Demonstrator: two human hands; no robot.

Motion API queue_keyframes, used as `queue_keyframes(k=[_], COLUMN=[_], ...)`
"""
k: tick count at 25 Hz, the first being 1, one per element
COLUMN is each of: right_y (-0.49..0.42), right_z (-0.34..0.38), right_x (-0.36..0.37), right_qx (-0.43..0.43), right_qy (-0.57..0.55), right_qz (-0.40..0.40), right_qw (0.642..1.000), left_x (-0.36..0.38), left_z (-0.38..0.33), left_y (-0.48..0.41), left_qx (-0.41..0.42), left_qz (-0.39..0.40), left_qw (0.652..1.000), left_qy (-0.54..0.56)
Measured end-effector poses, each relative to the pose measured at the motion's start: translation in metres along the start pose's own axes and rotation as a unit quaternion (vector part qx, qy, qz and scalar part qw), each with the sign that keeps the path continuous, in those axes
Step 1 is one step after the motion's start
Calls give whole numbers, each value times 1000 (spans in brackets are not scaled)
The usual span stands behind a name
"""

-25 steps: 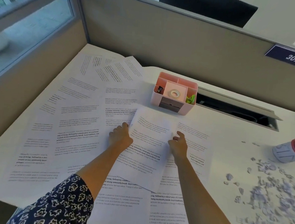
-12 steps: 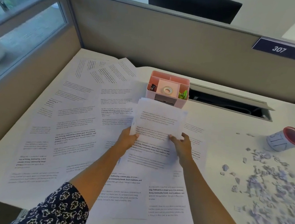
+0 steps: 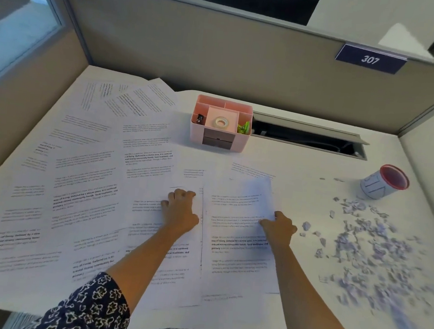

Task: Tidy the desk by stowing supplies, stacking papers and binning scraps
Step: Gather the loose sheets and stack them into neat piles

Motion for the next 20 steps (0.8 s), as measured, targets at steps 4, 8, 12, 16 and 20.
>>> queue_keyframes(k=[4,8,12,16,20], right_y=[5,6,0,-4,-7], right_z=[-1,11,9,7,8], right_x=[4,15,25,36,38], right_qx=[19,35,76,55,11], right_qy=[19,36,28,-42,-110], right_qz=[0,38,76,95,137], right_qw=[1000,998,994,993,984], left_x=[10,17,14,12,14], left_z=[11,23,31,33,35], left_y=[7,11,13,13,12], left_qx=[-21,-1,3,7,10], left_qz=[16,45,55,62,61], left_qw=[1000,999,998,998,998], left_qy=[4,-13,-19,-20,-16])
Point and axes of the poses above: each hand's wrist, its own y-axis away from the middle knuckle, its own x-axis out of the palm, z = x × y, the point moved 8 cm from there along -y, towards the middle knuckle, and after that the axes turned 6 degrees about y, right-handed, at the moved point
